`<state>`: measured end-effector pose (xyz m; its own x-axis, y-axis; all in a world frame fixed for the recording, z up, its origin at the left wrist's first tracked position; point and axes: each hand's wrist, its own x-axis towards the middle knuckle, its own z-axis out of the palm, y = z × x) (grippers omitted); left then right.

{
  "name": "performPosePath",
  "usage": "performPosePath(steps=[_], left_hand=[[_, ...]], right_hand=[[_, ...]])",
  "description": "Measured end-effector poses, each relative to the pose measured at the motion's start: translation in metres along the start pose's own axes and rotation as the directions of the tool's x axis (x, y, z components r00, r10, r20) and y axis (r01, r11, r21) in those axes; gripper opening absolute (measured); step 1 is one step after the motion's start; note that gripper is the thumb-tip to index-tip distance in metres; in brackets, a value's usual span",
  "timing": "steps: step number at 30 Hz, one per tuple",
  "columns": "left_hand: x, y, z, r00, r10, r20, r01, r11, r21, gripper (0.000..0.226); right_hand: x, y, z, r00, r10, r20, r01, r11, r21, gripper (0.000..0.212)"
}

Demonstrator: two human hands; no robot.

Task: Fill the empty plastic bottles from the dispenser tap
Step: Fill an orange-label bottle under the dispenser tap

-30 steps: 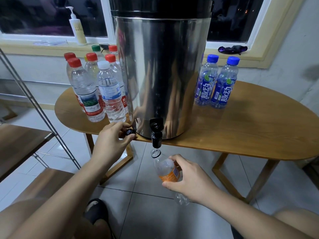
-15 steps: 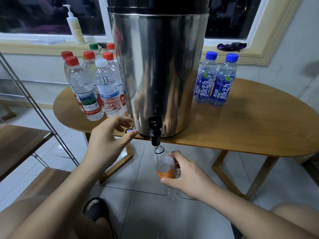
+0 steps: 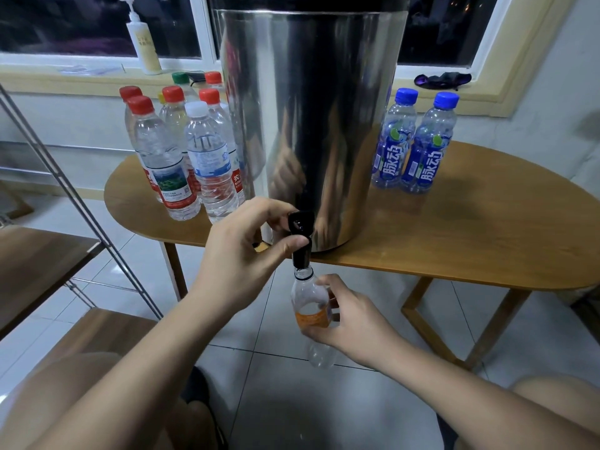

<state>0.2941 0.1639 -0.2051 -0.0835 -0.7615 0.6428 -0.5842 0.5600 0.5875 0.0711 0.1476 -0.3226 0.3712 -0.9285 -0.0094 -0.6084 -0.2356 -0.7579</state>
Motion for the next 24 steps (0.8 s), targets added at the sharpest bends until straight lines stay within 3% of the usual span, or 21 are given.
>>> performPosePath(steps=[12,16,24], left_hand=[[0.000,0.003,0.001,0.986,0.165,0.035,-0.168,0.974,0.153,0.021],[-0.002,0.001,0.003,0.992,0.124,0.032,-0.126,0.990,0.065,0.019],[-0.003,0.007,0.005,0.992,0.128,0.018,-0.129,0.990,0.052,0.025]], right_hand=[[-0.001,0.001,0.013,0.998,-0.049,0.040,0.043,0.990,0.135,0.070],[-0.001,0.004,0.014,0.998,-0.047,0.030,0.042,0.991,0.127,0.072],[0.001,0.011,0.019,0.999,-0.027,0.032,0.023,0.995,0.099,0.075]])
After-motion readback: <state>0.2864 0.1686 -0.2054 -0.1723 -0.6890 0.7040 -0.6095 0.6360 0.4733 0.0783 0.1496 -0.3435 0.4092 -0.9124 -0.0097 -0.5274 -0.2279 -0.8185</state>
